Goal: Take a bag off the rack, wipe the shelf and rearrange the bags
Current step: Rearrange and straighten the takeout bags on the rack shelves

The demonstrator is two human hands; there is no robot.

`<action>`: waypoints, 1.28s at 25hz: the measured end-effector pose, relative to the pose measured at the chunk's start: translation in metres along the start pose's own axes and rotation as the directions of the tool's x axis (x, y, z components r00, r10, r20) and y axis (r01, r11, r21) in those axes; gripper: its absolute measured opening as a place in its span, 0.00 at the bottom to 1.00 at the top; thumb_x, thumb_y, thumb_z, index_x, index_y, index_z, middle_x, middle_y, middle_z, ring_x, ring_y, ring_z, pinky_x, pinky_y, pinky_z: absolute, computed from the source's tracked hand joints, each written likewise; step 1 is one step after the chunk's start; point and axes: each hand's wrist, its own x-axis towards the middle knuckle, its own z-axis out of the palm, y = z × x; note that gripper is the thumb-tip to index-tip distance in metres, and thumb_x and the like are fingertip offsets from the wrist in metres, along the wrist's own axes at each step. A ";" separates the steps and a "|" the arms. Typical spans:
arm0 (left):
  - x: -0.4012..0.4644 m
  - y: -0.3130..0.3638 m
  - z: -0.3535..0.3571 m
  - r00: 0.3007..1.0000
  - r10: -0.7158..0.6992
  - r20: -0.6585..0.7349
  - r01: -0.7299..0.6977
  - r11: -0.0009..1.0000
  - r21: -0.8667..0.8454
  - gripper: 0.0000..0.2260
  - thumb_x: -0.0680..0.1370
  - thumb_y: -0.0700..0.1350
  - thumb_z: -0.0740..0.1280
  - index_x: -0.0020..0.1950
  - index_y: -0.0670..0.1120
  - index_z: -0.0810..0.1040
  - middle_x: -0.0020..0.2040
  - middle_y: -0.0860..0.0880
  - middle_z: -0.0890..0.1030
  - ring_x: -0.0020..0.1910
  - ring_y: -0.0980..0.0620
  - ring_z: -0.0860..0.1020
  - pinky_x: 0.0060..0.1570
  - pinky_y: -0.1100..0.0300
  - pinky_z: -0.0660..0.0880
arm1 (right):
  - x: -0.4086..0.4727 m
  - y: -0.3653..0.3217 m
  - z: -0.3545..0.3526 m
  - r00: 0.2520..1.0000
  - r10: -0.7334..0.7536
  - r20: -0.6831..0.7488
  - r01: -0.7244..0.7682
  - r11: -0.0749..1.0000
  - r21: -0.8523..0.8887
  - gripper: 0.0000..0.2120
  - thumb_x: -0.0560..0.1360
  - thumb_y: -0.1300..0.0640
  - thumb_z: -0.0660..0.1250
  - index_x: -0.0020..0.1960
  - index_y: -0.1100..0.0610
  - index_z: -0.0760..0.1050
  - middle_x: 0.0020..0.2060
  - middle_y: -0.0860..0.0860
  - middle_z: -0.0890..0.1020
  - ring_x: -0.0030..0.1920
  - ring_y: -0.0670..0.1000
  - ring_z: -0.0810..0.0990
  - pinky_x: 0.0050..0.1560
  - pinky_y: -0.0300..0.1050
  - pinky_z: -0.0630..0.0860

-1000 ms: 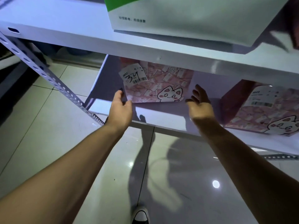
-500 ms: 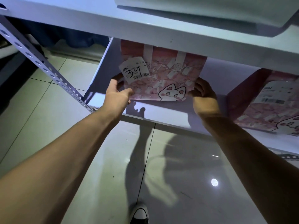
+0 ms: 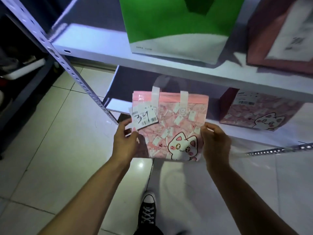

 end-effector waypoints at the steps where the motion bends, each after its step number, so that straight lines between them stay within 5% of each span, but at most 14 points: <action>1: -0.019 0.002 -0.005 0.999 -0.032 0.002 0.032 0.999 0.003 0.18 0.79 0.35 0.62 0.59 0.59 0.75 0.57 0.46 0.81 0.51 0.45 0.80 0.42 0.55 0.76 | -0.018 -0.012 -0.013 0.999 0.036 0.030 -0.036 0.999 0.001 0.11 0.80 0.65 0.62 0.40 0.57 0.77 0.33 0.45 0.79 0.30 0.32 0.77 0.27 0.25 0.68; 4: -0.082 0.025 -0.021 0.997 -0.076 0.010 0.075 0.997 0.025 0.19 0.79 0.35 0.62 0.63 0.56 0.73 0.55 0.47 0.82 0.49 0.46 0.81 0.38 0.58 0.75 | -0.064 -0.031 -0.052 0.986 0.163 0.028 -0.166 0.978 0.123 0.08 0.80 0.64 0.64 0.47 0.57 0.80 0.40 0.46 0.83 0.33 0.32 0.81 0.29 0.27 0.73; 8: -0.170 0.080 -0.042 0.997 -0.078 0.015 0.077 0.994 0.081 0.20 0.78 0.35 0.63 0.62 0.59 0.72 0.55 0.48 0.81 0.46 0.46 0.81 0.37 0.55 0.78 | -0.125 -0.070 -0.108 0.964 0.260 0.050 -0.264 0.949 0.173 0.05 0.80 0.59 0.66 0.52 0.55 0.81 0.43 0.51 0.86 0.35 0.48 0.87 0.35 0.52 0.84; 15: -0.279 0.186 -0.060 0.996 0.057 0.069 -0.062 0.995 0.077 0.18 0.80 0.39 0.64 0.64 0.59 0.72 0.56 0.52 0.81 0.52 0.52 0.81 0.43 0.56 0.80 | -0.180 -0.180 -0.213 0.978 0.209 0.022 -0.206 0.929 0.308 0.09 0.80 0.60 0.66 0.48 0.48 0.81 0.42 0.47 0.87 0.37 0.44 0.86 0.34 0.38 0.81; 21: -0.343 0.272 -0.064 0.967 0.222 0.127 -0.222 0.975 -0.017 0.18 0.81 0.41 0.64 0.59 0.66 0.73 0.57 0.52 0.81 0.56 0.49 0.81 0.52 0.49 0.80 | -0.195 -0.257 -0.274 0.985 0.161 -0.070 -0.124 0.921 0.370 0.11 0.80 0.58 0.67 0.46 0.44 0.82 0.42 0.46 0.87 0.41 0.50 0.87 0.45 0.56 0.85; 27: -0.372 0.356 -0.061 0.913 0.390 0.118 -0.377 0.919 -0.119 0.17 0.83 0.41 0.62 0.68 0.58 0.72 0.60 0.50 0.81 0.58 0.47 0.80 0.47 0.54 0.81 | -0.196 -0.343 -0.319 0.985 0.025 -0.169 0.059 0.877 0.477 0.10 0.81 0.59 0.66 0.47 0.45 0.82 0.44 0.47 0.87 0.46 0.53 0.86 0.47 0.54 0.84; 32: -0.381 0.432 -0.054 0.844 0.511 0.165 -0.478 0.855 -0.201 0.19 0.82 0.39 0.63 0.63 0.63 0.71 0.58 0.55 0.80 0.55 0.51 0.81 0.41 0.60 0.79 | -0.177 -0.416 -0.349 0.968 -0.067 -0.241 0.194 0.809 0.555 0.08 0.81 0.60 0.66 0.51 0.50 0.83 0.45 0.51 0.87 0.46 0.56 0.87 0.45 0.55 0.85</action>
